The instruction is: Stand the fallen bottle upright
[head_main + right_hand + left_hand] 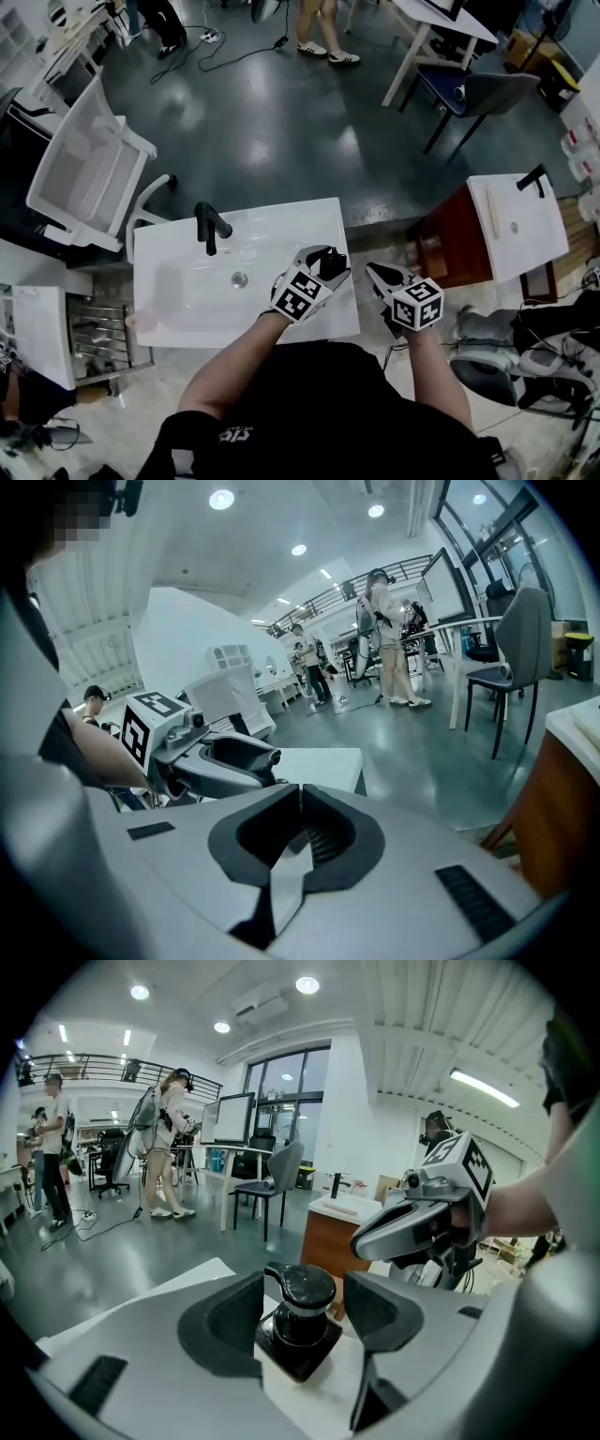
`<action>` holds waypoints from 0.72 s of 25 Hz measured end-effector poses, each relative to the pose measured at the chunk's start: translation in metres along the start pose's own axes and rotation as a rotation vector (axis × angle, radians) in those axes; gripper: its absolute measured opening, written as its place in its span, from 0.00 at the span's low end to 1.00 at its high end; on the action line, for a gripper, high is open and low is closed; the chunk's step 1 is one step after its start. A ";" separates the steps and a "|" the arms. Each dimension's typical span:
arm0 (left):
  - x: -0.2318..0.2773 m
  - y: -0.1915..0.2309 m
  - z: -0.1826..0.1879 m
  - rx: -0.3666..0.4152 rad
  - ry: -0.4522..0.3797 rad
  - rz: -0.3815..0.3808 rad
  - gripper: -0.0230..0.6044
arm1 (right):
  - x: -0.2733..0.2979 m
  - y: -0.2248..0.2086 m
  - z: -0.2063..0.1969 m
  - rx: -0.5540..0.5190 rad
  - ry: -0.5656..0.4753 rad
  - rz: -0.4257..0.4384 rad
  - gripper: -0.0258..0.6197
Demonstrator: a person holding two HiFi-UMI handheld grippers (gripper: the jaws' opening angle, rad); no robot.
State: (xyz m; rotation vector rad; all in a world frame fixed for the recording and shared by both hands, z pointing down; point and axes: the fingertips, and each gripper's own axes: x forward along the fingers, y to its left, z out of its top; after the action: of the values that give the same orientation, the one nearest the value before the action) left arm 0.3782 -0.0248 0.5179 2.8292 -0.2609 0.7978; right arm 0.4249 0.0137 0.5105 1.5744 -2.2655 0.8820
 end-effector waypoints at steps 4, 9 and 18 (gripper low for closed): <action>-0.017 0.002 0.010 -0.003 -0.033 0.038 0.48 | -0.002 0.006 0.007 -0.002 -0.015 0.023 0.08; -0.068 0.023 0.029 -0.016 -0.113 0.128 0.42 | -0.011 0.008 0.041 0.015 -0.099 -0.002 0.07; -0.208 0.075 0.052 -0.112 -0.255 0.322 0.21 | -0.009 0.102 0.142 -0.116 -0.316 0.091 0.06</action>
State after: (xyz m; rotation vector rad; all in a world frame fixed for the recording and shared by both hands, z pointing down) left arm 0.2133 -0.0848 0.3740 2.8146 -0.7887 0.4537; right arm 0.3549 -0.0408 0.3599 1.6687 -2.5682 0.5405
